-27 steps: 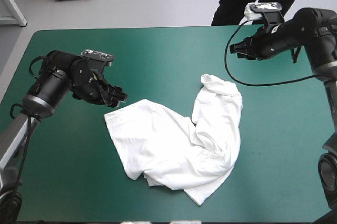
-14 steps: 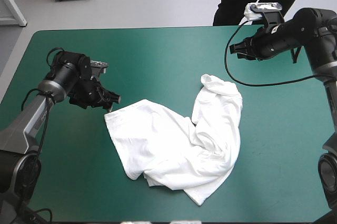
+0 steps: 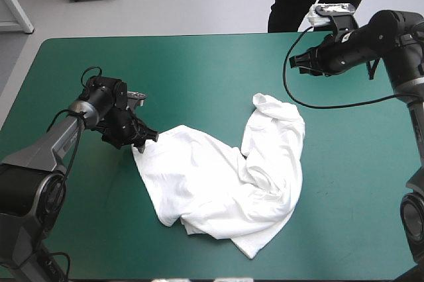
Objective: Fold the cloth
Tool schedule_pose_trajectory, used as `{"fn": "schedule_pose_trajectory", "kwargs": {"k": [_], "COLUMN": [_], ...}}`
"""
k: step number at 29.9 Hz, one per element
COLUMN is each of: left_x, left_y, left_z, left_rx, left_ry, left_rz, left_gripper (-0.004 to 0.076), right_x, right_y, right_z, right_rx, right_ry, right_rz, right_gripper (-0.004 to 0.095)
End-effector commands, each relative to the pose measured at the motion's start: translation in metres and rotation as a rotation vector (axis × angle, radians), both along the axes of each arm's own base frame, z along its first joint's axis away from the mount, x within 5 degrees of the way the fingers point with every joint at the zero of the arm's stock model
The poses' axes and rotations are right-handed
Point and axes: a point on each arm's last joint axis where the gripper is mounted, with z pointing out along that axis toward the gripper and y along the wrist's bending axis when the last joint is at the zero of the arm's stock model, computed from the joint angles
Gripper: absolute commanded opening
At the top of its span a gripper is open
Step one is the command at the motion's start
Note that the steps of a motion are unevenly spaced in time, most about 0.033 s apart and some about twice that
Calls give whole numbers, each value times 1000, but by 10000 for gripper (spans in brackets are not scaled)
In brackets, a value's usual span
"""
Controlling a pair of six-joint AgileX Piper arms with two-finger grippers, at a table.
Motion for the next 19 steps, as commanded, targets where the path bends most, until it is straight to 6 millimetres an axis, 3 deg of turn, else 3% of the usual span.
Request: {"fn": "schedule_pose_trajectory", "kwargs": {"k": [1, 11, 13, 16, 17, 19], "left_x": [3, 11, 11, 11, 11, 12], "left_y": [-1, -7, -8, -8, -8, -8], "left_z": [19, -19, -19, -19, -19, -19], "left_rx": [-29, -53, -61, -59, -57, -57], "left_ry": [-106, 26, 22, 22, 22, 19], "left_rz": [-2, 3, 6, 5, 1, 0], "left_gripper": [414, 392, 307, 45, -5, -6], "right_x": [-11, -11, -11, -10, -10, -9], "right_y": [-4, -4, -5, -6, -7, -8], "right_z": [22, 22, 22, 21, 21, 20], "right_rx": [14, 10, 6, -6, -12, -19], "right_ry": [-84, -87, -87, -92, -91, -85], "right_rz": [-6, -8, -9, -17, -23, -49], "right_gripper": [320, 320, 320, 320, 320, 320]}}
